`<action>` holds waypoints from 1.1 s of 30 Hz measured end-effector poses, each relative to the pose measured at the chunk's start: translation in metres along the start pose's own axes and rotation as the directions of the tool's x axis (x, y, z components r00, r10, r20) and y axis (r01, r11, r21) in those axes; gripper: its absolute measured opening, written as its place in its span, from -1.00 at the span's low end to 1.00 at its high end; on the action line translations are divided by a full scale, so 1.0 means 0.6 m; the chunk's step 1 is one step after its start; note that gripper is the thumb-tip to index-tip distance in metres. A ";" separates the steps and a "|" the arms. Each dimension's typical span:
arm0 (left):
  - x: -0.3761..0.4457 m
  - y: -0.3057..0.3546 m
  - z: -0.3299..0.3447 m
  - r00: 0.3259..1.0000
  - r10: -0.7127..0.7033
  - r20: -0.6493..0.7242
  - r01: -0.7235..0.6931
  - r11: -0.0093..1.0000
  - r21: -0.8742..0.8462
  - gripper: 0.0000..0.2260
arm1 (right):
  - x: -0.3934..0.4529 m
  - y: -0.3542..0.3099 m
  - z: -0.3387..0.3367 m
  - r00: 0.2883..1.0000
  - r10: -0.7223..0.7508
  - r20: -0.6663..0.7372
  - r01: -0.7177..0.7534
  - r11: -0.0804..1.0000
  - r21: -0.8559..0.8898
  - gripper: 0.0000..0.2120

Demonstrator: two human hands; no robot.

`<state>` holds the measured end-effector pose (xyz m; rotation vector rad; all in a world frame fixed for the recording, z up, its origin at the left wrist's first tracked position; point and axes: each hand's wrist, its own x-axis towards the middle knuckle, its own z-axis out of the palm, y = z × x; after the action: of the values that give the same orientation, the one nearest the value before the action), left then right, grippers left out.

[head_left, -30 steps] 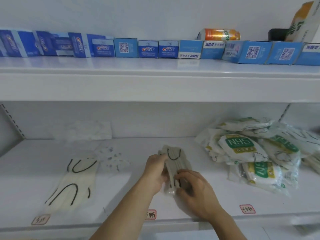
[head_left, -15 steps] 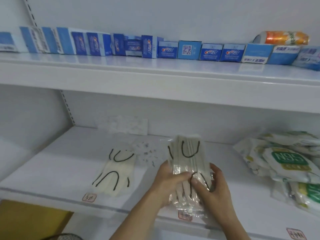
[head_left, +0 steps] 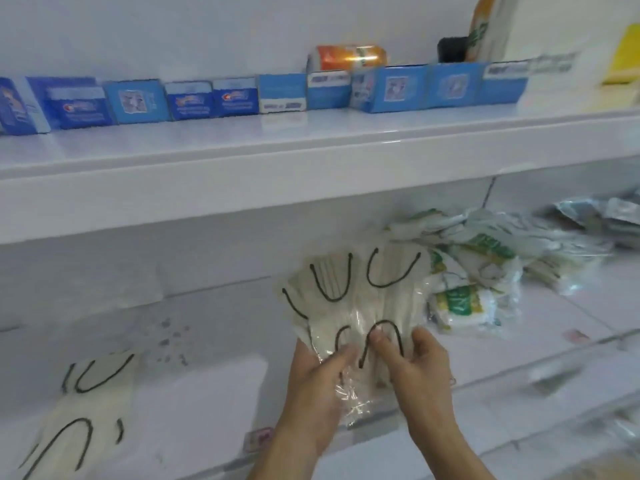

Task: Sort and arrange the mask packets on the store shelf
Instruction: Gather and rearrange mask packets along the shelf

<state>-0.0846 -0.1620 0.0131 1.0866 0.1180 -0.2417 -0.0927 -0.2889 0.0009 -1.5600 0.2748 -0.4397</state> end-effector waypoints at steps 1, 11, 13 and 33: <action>0.006 -0.017 0.038 1.000 -0.009 0.030 0.009 1.000 0.012 -0.62 | 0.006 -0.003 -0.040 0.999 -0.016 -0.046 0.017 1.000 0.008 -0.56; 0.007 -0.277 0.502 0.963 -0.097 0.253 0.074 0.992 0.098 -0.68 | 0.068 0.006 -0.540 0.826 -0.047 -0.562 -0.004 0.996 -0.088 -0.79; 0.000 -0.326 0.585 0.956 -0.105 0.274 0.077 0.991 0.109 -0.65 | 0.080 0.020 -0.640 0.794 -0.022 -0.608 -0.036 0.996 -0.084 -0.87; 0.181 -0.540 1.057 0.956 -0.168 0.241 0.102 0.959 0.263 -0.89 | 0.368 0.051 -1.071 0.656 0.033 -0.754 -0.016 0.999 0.030 -0.76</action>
<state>-0.0758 -0.8825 0.0043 1.2870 -0.0771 -0.5331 -0.1745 -0.9640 -0.0084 -1.2692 0.9380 -1.0719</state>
